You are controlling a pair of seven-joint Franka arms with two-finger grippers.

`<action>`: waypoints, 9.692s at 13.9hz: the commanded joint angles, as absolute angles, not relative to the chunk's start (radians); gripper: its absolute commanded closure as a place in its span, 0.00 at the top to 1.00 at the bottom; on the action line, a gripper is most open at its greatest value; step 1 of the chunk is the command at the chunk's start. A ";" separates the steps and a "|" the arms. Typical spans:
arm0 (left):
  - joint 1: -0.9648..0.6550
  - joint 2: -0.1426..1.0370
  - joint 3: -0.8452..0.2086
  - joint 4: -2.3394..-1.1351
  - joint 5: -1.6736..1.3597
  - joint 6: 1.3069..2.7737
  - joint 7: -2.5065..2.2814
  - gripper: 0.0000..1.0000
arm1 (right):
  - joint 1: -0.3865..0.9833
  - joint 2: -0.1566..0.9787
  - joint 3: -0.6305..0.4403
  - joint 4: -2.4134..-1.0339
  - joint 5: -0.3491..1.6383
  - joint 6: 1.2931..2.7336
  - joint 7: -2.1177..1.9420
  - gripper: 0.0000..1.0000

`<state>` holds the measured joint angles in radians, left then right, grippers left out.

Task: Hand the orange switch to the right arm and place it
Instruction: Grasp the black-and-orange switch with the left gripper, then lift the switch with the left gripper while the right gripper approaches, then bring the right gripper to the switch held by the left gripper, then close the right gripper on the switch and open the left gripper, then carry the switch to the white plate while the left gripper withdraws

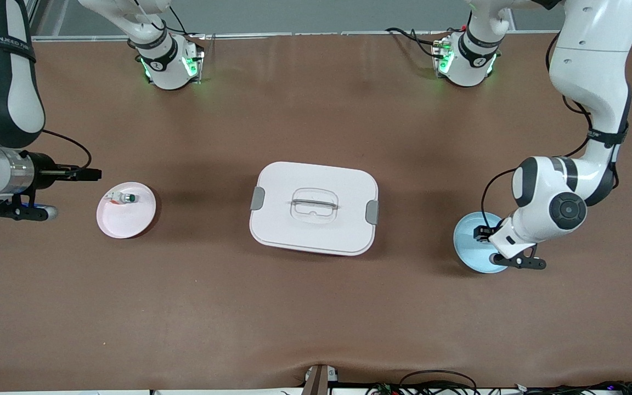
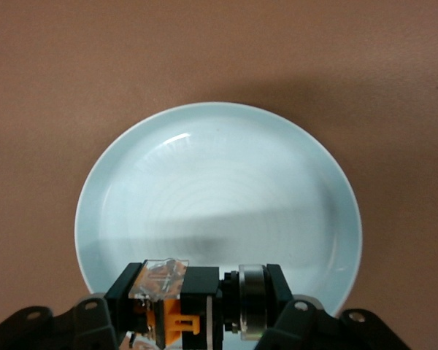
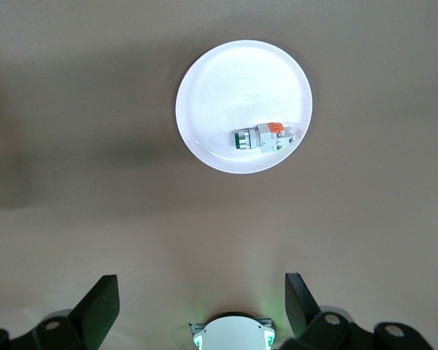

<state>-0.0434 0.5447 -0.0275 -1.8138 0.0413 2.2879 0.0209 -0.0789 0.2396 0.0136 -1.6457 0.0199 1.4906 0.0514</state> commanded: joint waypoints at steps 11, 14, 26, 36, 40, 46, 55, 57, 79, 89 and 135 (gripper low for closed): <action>-0.046 0.293 -0.165 -1.639 -0.165 1.816 -0.268 0.32 | -0.094 0.230 0.021 -1.655 0.213 1.535 0.054 1.00; -0.046 0.269 -0.241 -1.583 -0.176 1.757 -0.450 0.32 | -0.077 0.227 0.026 -1.643 0.290 1.571 0.080 1.00; -0.058 0.270 -0.532 -1.442 -0.262 1.784 -1.354 0.32 | 0.075 0.218 0.026 -1.707 0.641 1.790 0.206 1.00; -0.153 0.343 -0.612 -1.440 -0.331 2.236 -1.986 0.32 | 0.282 -0.027 0.028 -1.956 0.935 2.187 0.264 1.00; -0.210 0.411 -0.604 -1.440 -0.330 2.365 -2.008 0.32 | 0.374 -0.091 0.029 -1.962 0.953 2.247 0.273 1.00; -0.232 0.430 -0.601 -1.440 -0.287 2.387 -2.014 0.32 | 0.433 -0.060 0.032 -1.893 0.767 2.233 0.268 1.00; -0.230 0.416 -0.603 -1.442 -0.273 2.387 -2.016 0.32 | 0.485 0.017 0.031 -1.804 0.721 2.247 0.278 1.00; -0.229 0.414 -0.603 -1.442 -0.273 2.387 -2.014 0.32 | 0.498 0.038 0.031 -1.786 0.715 2.250 0.279 1.00; -0.216 0.402 -0.604 -1.450 -0.275 2.375 -2.023 0.32 | 0.583 0.120 0.031 -1.758 0.689 2.376 0.293 0.80; -0.215 0.403 -0.603 -1.451 -0.273 2.373 -2.023 0.32 | 0.584 0.121 0.031 -1.741 0.686 2.375 0.293 0.11; 0.370 0.546 -0.565 -1.526 0.137 2.176 -0.880 1.00 | 0.066 0.052 0.021 -2.207 0.144 2.276 -1.420 0.00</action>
<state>0.3316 0.5866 -0.5574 -1.5033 0.1112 2.2251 -0.9714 0.1215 0.1034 0.0030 -2.1165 0.1661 2.2255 -1.3447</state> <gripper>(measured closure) 0.000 0.577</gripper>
